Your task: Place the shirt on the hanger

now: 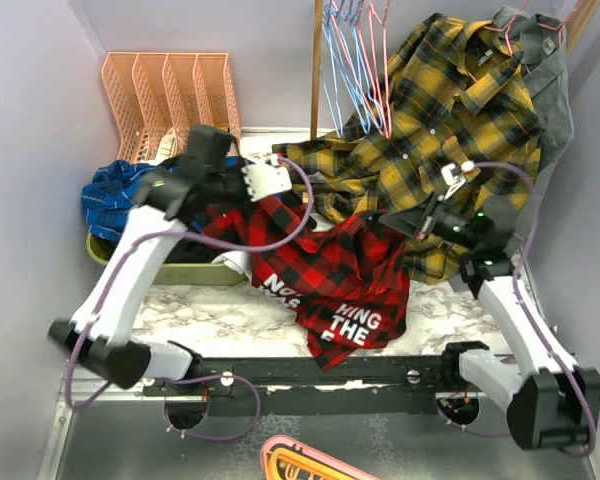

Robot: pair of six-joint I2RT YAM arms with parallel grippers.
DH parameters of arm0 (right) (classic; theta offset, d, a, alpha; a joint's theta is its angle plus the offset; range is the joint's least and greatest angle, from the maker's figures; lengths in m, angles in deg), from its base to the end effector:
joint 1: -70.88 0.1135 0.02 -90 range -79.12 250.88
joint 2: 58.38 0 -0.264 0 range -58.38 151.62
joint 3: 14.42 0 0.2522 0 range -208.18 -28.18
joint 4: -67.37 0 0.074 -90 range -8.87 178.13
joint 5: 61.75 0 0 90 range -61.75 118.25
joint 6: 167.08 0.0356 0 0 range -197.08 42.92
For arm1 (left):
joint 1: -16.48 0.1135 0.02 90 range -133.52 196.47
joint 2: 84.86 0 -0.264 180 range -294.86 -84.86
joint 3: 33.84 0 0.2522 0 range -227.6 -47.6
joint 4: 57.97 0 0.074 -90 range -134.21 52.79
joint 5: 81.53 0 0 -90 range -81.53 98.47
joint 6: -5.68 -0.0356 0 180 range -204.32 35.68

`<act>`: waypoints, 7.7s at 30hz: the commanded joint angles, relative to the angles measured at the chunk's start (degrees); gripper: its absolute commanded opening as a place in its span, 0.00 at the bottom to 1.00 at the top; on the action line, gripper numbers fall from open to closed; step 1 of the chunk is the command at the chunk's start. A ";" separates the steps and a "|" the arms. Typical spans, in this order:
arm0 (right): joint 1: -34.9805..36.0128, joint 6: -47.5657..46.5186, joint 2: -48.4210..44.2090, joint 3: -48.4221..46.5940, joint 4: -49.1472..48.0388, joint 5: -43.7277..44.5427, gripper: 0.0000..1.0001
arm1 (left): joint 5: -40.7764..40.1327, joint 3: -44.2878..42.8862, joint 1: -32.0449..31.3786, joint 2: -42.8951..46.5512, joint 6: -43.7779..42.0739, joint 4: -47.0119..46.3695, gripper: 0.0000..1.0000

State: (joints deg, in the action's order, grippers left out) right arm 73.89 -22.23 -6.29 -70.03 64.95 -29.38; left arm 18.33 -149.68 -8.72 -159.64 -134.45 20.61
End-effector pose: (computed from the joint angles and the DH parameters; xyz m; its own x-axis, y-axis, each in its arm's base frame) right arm 0.2002 0.0406 0.3469 -0.6494 0.4042 -0.6441 -0.5837 0.2780 0.7629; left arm 0.2031 -0.1023 0.4675 0.0630 0.8060 -0.5885 0.7706 0.3354 0.5419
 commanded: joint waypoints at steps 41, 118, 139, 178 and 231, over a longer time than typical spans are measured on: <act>2.75 -34.68 -0.02 3.01 6.23 26.24 1.00 | 6.93 -14.85 0.62 -17.49 19.00 5.98 0.99; 11.45 -37.31 47.26 -60.78 21.13 57.20 0.01 | 1.11 37.01 50.46 -4.79 -14.47 -13.13 0.58; 11.49 -37.28 37.03 -59.93 19.34 45.20 0.01 | 21.65 7.46 49.93 0.08 -8.42 14.65 0.99; 11.41 -9.65 -26.07 -19.77 84.18 55.83 0.01 | -20.41 12.64 -29.03 -17.54 59.52 -26.84 0.99; 11.40 -7.61 -34.82 -13.22 79.85 52.36 0.01 | -40.11 10.95 -32.73 -41.96 61.13 -39.92 0.08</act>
State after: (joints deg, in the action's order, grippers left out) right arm 85.16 -29.55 -40.32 -84.28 146.26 24.61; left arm -19.46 -138.75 -41.04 -200.91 -71.59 -18.38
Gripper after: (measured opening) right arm 0.017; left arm 0.231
